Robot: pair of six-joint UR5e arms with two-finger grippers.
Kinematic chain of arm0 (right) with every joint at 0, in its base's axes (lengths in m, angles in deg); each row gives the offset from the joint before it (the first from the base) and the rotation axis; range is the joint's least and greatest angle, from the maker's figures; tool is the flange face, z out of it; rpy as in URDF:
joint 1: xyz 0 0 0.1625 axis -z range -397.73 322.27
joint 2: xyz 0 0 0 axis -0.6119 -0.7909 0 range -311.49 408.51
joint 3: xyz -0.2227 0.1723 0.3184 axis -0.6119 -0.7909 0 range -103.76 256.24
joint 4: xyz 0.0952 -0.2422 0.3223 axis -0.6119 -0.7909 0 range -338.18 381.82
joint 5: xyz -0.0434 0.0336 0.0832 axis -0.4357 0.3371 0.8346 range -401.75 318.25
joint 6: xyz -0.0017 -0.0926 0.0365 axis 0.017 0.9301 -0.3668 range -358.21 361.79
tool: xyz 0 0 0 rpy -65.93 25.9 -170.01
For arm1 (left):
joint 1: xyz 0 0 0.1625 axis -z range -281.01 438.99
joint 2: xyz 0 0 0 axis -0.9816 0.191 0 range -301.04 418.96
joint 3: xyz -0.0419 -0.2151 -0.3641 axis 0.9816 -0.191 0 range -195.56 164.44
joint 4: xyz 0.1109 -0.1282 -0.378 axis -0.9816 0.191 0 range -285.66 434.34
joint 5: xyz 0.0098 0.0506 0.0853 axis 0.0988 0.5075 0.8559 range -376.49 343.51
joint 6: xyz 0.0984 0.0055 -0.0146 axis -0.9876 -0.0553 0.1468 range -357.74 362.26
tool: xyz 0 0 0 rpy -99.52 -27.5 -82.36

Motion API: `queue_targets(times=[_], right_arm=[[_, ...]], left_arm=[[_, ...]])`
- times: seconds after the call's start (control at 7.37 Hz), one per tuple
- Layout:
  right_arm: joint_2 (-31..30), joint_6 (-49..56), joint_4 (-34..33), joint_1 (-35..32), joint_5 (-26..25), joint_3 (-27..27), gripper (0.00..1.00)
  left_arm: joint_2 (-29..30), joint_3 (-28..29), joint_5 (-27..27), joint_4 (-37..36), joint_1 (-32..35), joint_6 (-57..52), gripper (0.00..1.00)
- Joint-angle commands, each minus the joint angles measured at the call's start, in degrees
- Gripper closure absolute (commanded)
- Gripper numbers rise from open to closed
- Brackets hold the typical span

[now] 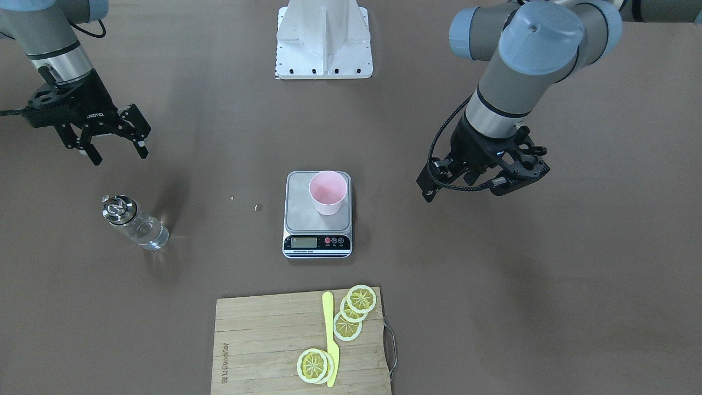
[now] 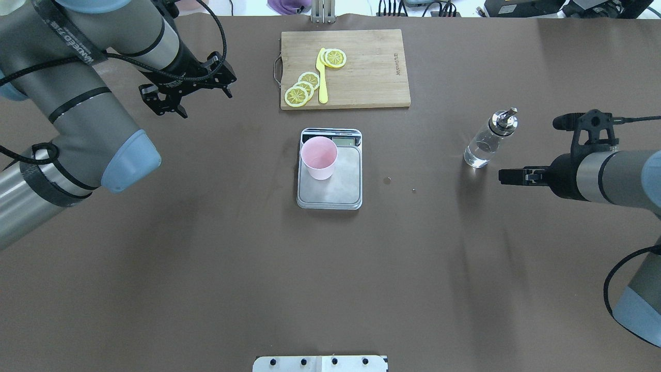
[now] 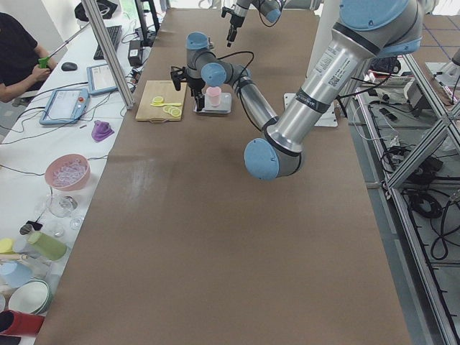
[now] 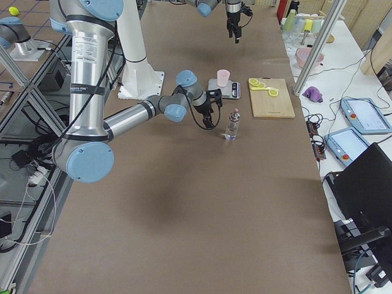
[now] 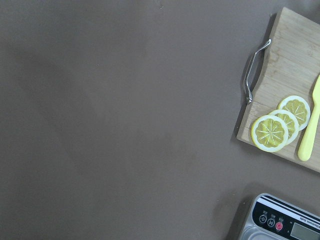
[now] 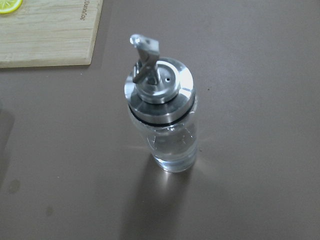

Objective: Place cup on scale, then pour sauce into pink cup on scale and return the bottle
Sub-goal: 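Reach the right gripper toward the glass sauce bottle's neck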

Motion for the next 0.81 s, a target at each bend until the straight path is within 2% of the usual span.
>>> queue_targets(times=[0.0,0.27,0.54,0.68], right_arm=[[-1.3,-0.4,-0.1,4.6,-11.3,-0.3,0.0],[-0.7,-0.4,0.4,8.5,-17.5,-1.2,0.0],[1.5,0.3,5.3,13.4,-28.7,-7.0,0.0],[0.7,0.5,7.6,13.5,-29.4,-8.3,0.0]], left_arm=[[0.0,0.0,0.0,0.0,0.0,-0.3,0.02],[0.0,0.2,0.0,0.1,0.0,-0.4,0.02],[-0.1,0.8,0.0,0.5,0.0,-0.4,0.02],[-0.1,1.2,0.0,0.5,-0.1,-0.3,0.02]])
